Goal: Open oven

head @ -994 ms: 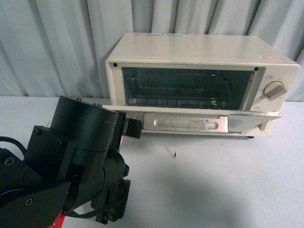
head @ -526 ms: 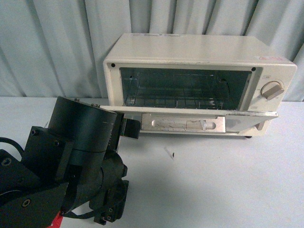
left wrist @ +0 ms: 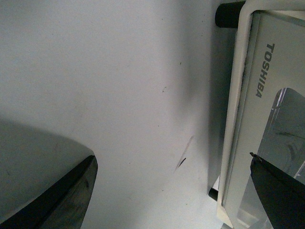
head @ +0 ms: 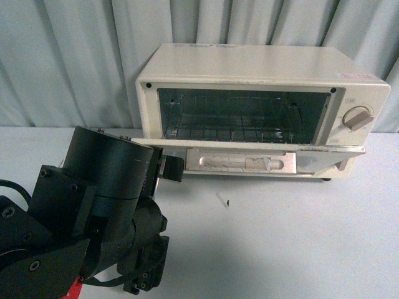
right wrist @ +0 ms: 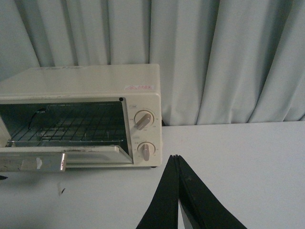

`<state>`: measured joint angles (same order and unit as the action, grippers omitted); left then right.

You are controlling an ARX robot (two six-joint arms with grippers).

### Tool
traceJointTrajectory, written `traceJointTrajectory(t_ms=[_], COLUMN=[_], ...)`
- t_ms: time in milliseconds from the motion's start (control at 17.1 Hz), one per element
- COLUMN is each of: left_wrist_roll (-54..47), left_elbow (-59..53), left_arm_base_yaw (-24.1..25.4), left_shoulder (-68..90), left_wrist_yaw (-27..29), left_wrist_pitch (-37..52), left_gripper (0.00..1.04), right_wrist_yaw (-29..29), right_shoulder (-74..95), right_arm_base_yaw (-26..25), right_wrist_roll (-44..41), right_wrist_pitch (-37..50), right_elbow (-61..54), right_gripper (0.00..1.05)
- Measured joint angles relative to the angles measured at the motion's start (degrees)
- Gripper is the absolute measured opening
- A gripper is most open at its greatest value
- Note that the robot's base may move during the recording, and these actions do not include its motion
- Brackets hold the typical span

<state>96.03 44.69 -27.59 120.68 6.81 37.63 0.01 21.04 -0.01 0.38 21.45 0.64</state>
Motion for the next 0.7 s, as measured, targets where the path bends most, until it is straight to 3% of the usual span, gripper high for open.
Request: traceJointTrajectory(t_ms=[702], left_wrist_roll=[-0.02], left_elbow=[0.0], left_arm_base_yaw=[0.0], left_shoulder=[0.0], left_wrist_yaw=[0.0], left_wrist_pitch=[0.0], left_gripper=[0.98], right_wrist_yaw=[0.02], right_shoulder=[-13.57], right_arm_base_yaw=[0.0], right_wrist_roll=[0.0], right_wrist_pitch=[-15.1], right_elbow=[0.09], right_gripper=[0.02])
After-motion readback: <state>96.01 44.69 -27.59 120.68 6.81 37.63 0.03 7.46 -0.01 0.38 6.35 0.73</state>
